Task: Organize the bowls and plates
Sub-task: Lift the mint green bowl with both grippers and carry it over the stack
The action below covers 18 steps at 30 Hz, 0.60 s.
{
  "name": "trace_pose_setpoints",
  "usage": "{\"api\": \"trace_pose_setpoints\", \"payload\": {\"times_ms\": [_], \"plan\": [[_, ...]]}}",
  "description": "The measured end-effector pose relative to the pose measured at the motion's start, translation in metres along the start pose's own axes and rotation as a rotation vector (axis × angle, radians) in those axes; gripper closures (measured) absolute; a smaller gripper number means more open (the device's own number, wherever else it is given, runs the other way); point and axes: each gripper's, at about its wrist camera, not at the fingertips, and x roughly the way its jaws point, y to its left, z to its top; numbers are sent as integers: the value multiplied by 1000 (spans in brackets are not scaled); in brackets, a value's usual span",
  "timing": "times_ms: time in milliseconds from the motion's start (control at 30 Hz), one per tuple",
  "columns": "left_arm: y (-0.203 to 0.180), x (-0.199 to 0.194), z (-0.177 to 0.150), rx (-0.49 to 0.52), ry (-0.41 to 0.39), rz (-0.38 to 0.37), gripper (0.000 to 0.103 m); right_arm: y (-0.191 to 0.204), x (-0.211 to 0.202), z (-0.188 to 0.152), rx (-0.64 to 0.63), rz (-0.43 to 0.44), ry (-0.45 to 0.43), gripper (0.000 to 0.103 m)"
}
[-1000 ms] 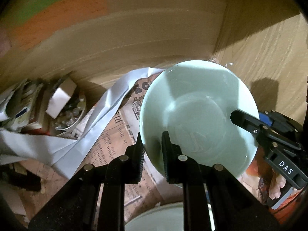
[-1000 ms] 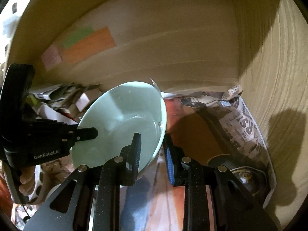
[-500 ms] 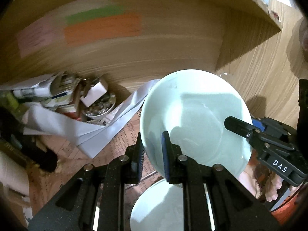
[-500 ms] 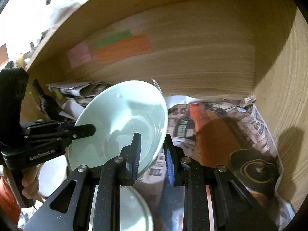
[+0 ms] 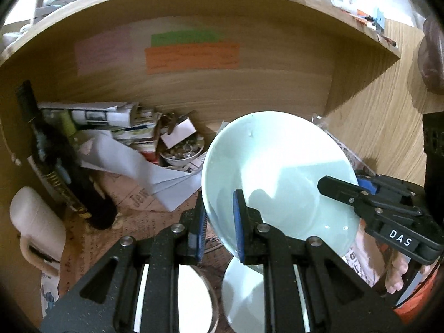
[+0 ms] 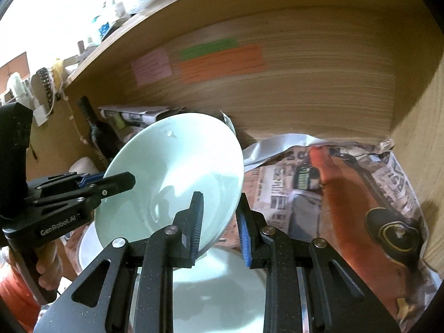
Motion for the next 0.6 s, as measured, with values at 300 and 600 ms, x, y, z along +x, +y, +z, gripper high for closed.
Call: {"api": "trace_pose_setpoints", "payload": {"times_ms": [300,600], "plan": [[32,-20,-24,-61,-1,19,86,28,8,-9,-19,40,23,81],[69,-43,-53,-117,2,78,86,66,27,-18,-62,107,65,81]]}}
